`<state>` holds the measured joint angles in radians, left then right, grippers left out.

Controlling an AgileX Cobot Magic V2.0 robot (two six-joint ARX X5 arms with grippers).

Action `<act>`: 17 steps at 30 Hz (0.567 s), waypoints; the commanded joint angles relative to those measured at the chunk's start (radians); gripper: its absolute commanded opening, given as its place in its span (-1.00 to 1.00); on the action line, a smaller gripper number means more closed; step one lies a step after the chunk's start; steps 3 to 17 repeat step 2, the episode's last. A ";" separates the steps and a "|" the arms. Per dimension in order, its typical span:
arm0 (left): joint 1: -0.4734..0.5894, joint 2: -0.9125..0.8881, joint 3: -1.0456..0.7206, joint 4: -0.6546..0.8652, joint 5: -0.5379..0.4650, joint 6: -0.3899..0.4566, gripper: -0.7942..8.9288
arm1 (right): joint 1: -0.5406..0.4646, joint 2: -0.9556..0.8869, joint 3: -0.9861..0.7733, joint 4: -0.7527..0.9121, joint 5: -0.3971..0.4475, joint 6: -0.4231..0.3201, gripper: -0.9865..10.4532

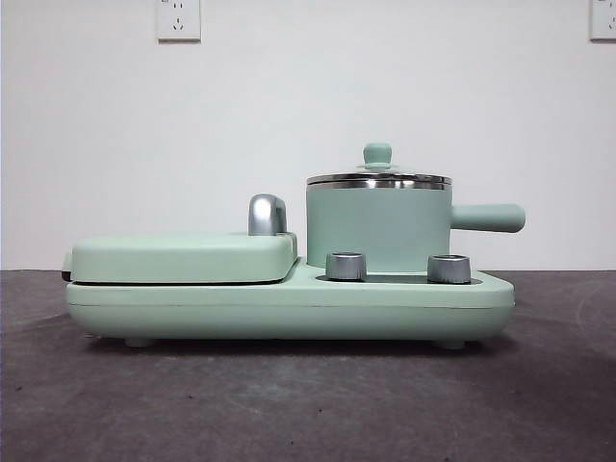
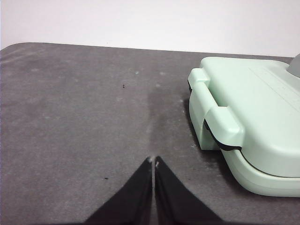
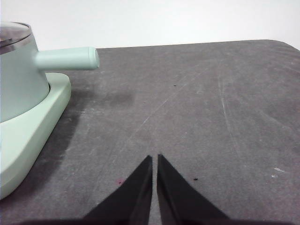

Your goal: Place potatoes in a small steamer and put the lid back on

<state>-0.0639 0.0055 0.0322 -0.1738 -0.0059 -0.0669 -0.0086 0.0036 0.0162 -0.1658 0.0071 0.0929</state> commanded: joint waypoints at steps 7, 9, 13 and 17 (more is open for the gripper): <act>-0.002 -0.001 -0.020 0.016 -0.005 0.006 -0.83 | -0.002 0.000 -0.004 0.009 0.000 -0.007 -0.80; -0.002 -0.001 -0.020 0.016 -0.005 0.006 -0.83 | -0.002 0.000 -0.004 0.009 0.000 -0.007 -0.80; -0.002 -0.001 -0.020 0.016 -0.005 0.006 -0.83 | -0.002 0.000 -0.004 0.009 0.000 -0.007 -0.80; -0.002 -0.001 -0.020 0.016 -0.005 0.006 -0.83 | -0.002 0.000 -0.004 0.009 0.000 -0.007 -0.80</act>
